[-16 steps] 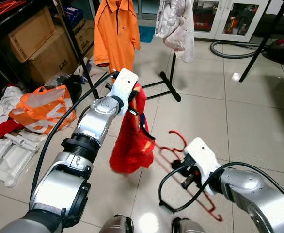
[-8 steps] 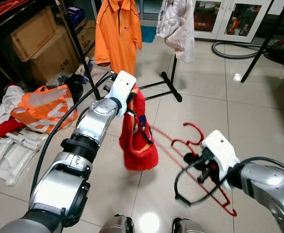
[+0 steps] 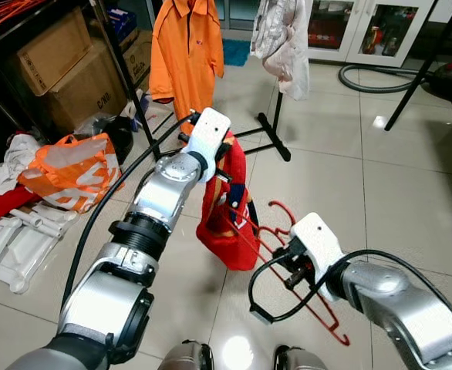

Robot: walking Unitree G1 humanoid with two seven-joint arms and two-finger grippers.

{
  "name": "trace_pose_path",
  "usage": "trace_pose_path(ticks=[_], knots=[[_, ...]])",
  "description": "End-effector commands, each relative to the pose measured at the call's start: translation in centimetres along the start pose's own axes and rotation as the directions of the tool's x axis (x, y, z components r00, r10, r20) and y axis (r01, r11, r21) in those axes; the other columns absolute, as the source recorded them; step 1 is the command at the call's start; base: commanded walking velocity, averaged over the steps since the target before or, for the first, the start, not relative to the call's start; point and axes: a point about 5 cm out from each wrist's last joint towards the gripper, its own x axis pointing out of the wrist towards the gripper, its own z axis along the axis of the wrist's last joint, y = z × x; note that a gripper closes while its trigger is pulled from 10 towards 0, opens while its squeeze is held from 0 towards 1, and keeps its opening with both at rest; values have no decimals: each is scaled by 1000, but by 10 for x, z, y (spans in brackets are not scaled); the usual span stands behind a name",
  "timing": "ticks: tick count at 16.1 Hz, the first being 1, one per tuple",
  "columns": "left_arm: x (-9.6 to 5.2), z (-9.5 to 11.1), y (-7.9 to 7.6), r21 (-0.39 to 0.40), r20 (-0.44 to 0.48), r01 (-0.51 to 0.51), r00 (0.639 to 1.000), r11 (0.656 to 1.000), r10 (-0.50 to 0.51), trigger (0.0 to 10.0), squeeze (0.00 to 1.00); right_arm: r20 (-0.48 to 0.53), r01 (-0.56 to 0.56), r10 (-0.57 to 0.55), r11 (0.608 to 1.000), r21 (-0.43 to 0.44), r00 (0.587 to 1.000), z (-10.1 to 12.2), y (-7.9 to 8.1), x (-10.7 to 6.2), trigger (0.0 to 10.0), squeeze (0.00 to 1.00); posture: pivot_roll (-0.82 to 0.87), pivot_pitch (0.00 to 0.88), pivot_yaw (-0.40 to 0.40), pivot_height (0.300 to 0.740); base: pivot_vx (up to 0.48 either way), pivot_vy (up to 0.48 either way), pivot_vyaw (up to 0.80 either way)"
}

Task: Hang hanger

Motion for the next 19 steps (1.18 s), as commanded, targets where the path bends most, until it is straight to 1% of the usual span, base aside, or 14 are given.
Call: trace_pose_path(ticks=[1, 3, 5, 6, 7, 8, 10, 11, 12, 14, 16, 17, 18, 19], knots=[[-2, 14, 1, 11, 50, -8, 999, 1000, 7, 10000, 0, -4, 28, -28, 999, -14, 1000, 1, -1, 2, 10000, 0, -54, 127, 88, 740, 0, 0, 0], [-2, 15, 0, 6, 50, -8, 999, 1000, 7, 10000, 0, -6, 31, -31, 1000, -3, 1000, 1, -1, 4, 10000, 0, -54, 127, 88, 740, 0, 0, 0], [-2, 18, -2, -10, 51, -7, 999, 1000, 8, 10000, 0, -10, 60, -59, 998, 21, 998, 0, -2, 12, 10000, 0, -58, 129, 92, 740, 0, 0, 0], [-2, 18, -2, -10, 51, -7, 999, 1000, 8, 10000, 0, -10, 60, -59, 998, 21, 998, 0, -2, 12, 10000, 0, -58, 129, 92, 740, 0, 0, 0], [-1, 16, -6, 15, 45, -16, 999, 1000, 15, 10000, 0, 11, 57, -58, 995, 84, 998, 4, 0, 19, 10000, 0, -56, 128, 90, 740, 0, 0, 0], [0, 13, -8, 42, 40, -26, 999, 999, 24, 10000, 0, 27, 39, -42, 993, 113, 999, 7, 2, 21, 10000, 0, -56, 128, 90, 740, 0, 0, 0], [2, 8, -13, 89, 29, -48, 999, 995, 45, 10000, 0, 33, 9, -13, 990, 137, 999, 9, 7, 24, 10000, 0, -56, 128, 88, 740, 0, 0, 0], [3, 9, -14, 85, 31, -53, 998, 995, 50, 10000, 0, 25, 14, -18, 988, 151, 1000, 7, 8, 26, 10000, 0, -56, 128, 88, 740, 0, 0, 0], [4, 15, -20, 69, 42, -54, 998, 996, 51, 10000, 0, -10, 72, -71, 978, 196, 997, -2, 5, 33, 10000, 0, -65, 130, 84, 740, 0, 0, 0], [5, 19, -24, 54, 50, -54, 997, 997, 51, 10000, 0, -37, 138, -133, 964, 227, 990, -8, 1, 37, 10000, 0, -65, 130, 84, 740, 0, 0, 0], [5, 21, -28, 41, 52, -49, 998, 998, 47, 10000, 0, -44, 186, -181, 938, 291, 983, -9, -4, 41, 10000, 0, -62, 134, 90, 740, 0, 0, 0], [4, 22, -34, 29, 53, -32, 998, 999, 31, 10000, 0, -47, 204, -201, 903, 379, 978, -12, -7, 44, 10000, 0, -60, 134, 93, 740, 0, 0, 0], [4, 23, -37, 23, 53, -22, 998, 999, 21, 10000, 0, -49, 204, -201, 888, 413, 978, -13, -7, 46, 10000, 0, -60, 134, 93, 740, 0, 0, 0], [3, 27, -45, 18, 61, 6, 998, 1000, -7, 10000, 0, -31, 169, -174, 879, 445, 984, -12, -5, 48, 10000, 0, -56, 134, 95, 740, 0, 0, 0]])
